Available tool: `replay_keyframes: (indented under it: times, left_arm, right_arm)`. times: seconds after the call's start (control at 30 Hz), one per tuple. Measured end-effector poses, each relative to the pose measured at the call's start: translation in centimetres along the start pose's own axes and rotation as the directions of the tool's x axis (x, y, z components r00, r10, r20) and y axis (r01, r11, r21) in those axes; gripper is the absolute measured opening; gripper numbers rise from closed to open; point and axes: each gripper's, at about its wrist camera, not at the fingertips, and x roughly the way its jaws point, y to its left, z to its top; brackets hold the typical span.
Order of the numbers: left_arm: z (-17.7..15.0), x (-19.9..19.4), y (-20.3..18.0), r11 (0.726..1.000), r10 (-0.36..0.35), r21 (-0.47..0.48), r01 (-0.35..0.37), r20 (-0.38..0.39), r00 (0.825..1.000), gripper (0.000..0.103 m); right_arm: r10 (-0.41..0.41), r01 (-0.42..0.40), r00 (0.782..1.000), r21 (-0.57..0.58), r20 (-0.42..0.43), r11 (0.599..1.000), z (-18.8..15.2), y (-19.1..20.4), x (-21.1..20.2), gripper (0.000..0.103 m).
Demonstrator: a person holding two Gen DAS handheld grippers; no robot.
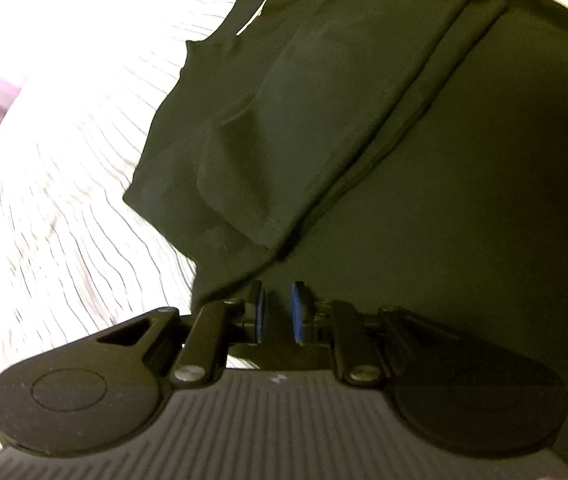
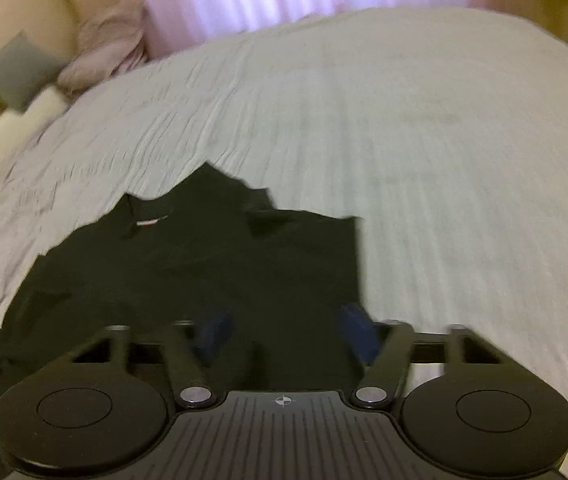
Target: Fold clothes
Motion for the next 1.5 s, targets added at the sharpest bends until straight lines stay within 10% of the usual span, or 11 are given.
replay_keyframes:
  times: [0.17, 0.5, 1.13, 1.5]
  left_arm:
    - [-2.1, -1.0, -0.6, 0.998, -0.003, -0.056, 0.002, -0.017, 1.0, 0.017]
    - [-4.3, -2.2, -2.0, 0.986, -0.061, -0.155, 0.055, -0.032, 0.998, 0.022]
    - [-9.3, -5.7, -15.4, 0.995, -0.076, -0.076, 0.063, -0.193, 0.978, 0.024]
    - [-14.0, -9.7, -18.0, 0.998, -0.066, -0.001, 0.066, -0.121, 0.991, 0.029]
  right_arm:
    - [-0.045, 0.047, 0.995, 0.024, -0.089, 0.999, 2.2, -1.2, 6.9, 0.061]
    - [-0.054, 0.054, 0.999, 0.094, 0.006, 0.994, -3.7, 0.4, -1.8, 0.061]
    - [0.007, -0.015, 0.959, -0.028, -0.283, 0.999, -19.4, 1.1, -12.2, 0.063]
    - [-0.078, 0.035, 0.937, -0.131, -0.34, 0.991, -26.1, 4.7, -16.8, 0.077]
